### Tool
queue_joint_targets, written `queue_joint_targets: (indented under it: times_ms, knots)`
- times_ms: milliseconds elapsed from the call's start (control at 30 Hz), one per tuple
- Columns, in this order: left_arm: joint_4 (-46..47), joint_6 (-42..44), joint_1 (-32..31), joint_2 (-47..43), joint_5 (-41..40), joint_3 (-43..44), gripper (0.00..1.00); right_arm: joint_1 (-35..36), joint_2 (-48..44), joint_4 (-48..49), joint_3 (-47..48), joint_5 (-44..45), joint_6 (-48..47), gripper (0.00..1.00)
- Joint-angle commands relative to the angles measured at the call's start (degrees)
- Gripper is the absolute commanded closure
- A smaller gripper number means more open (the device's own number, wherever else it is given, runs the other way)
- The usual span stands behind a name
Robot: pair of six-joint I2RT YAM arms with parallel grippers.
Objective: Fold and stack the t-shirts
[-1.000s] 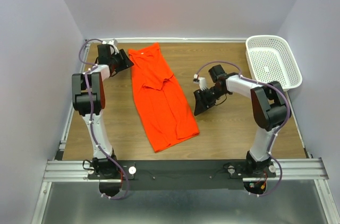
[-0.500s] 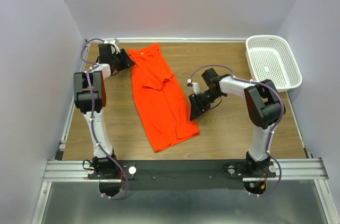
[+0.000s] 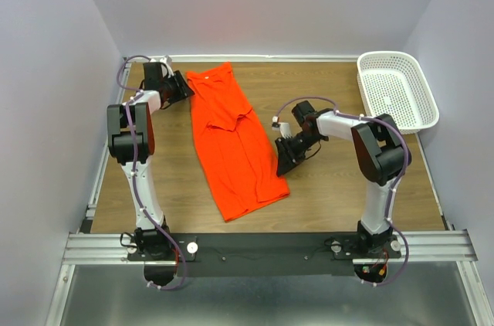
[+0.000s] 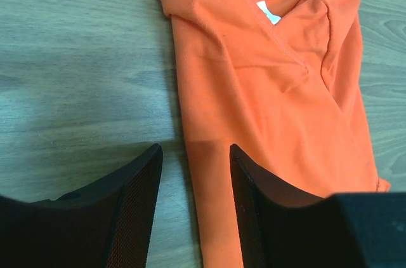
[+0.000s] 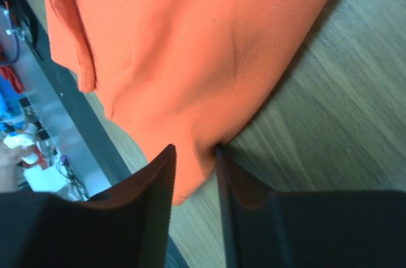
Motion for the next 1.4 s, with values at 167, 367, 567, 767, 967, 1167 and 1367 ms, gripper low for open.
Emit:
queue_joint_targets:
  times_ms: [167,367,567,767,967,1167,1367]
  knots:
    - [-4.05,1.95,-0.58,2.44,2.22,3.53,0.50,1.02,3.38,-0.06,0.37,4.27,0.84,0.70]
    - [-5.63,3.18,-0.58,3.14,4.24,5.20,0.67,1.02,3.55,-0.06,0.46,4.63,1.10,0.82]
    - [-7.04,4.06,-0.75,3.67,5.74,6.34,0.79,1.02,2.94,-0.06,0.20,5.33,1.11,0.90]
    - [-7.83,4.41,-0.75,3.76,5.65,6.96,0.93,1.02,2.94,0.03,0.46,5.59,0.93,0.92]
    - [-8.36,4.41,-0.49,2.01,2.76,5.65,1.00,0.85,1.36,-0.24,0.28,7.26,0.49,0.94]
    - [-5.55,3.62,2.05,-4.49,1.35,-4.27,1.00,-2.22,-1.28,-1.03,-0.60,8.93,-1.00,0.96]
    - [-5.46,3.88,4.17,-11.00,0.29,-11.14,1.00,-6.70,-1.90,-4.10,-0.07,10.51,-5.30,0.96]
